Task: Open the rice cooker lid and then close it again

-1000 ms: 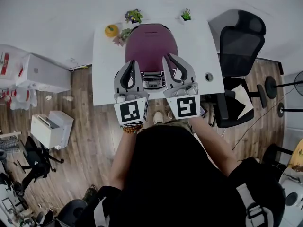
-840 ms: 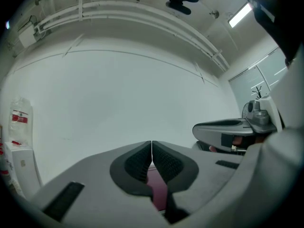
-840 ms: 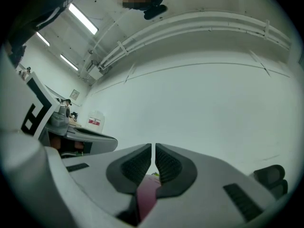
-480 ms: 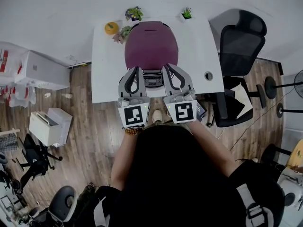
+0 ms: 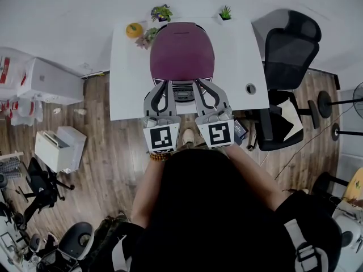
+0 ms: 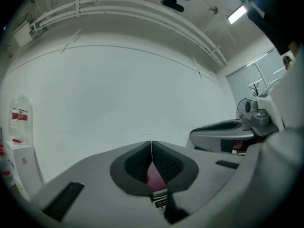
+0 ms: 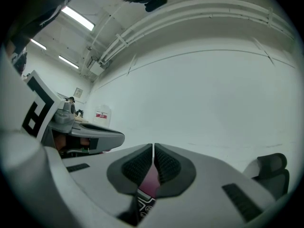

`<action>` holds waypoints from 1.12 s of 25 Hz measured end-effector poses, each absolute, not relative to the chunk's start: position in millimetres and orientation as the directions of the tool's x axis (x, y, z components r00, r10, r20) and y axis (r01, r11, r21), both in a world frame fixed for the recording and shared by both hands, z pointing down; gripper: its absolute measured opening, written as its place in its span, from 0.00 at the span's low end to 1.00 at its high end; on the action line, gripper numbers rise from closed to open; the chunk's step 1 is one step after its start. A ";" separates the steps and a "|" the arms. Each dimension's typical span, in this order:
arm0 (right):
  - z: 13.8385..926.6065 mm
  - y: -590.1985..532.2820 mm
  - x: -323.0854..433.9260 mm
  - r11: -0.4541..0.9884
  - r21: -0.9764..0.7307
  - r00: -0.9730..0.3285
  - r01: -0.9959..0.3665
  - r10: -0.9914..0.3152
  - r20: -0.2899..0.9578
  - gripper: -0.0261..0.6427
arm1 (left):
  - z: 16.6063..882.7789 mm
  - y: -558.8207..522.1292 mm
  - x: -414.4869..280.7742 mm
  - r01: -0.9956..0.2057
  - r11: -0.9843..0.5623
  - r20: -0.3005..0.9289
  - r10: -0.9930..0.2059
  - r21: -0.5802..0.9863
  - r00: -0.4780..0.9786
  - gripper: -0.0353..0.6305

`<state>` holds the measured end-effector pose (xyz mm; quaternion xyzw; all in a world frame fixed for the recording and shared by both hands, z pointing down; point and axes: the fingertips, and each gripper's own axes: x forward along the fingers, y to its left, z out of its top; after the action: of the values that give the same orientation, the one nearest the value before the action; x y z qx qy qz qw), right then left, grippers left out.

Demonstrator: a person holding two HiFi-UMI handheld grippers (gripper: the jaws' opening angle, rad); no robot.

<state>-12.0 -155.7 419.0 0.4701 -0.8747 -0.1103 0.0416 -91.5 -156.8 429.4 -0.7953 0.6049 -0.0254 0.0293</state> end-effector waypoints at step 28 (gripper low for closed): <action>449.3 -158.2 -11.5 0.558 0.179 -0.551 -0.810 -0.829 0.094 0.08 | 440.2 -162.2 -85.7 -0.956 -0.280 0.046 -0.960 -0.089 0.277 0.09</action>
<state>-11.5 -158.2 449.3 0.4664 -0.8787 -0.0572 0.0838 -85.7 -162.2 440.2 -0.7989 0.5994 -0.0453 0.0219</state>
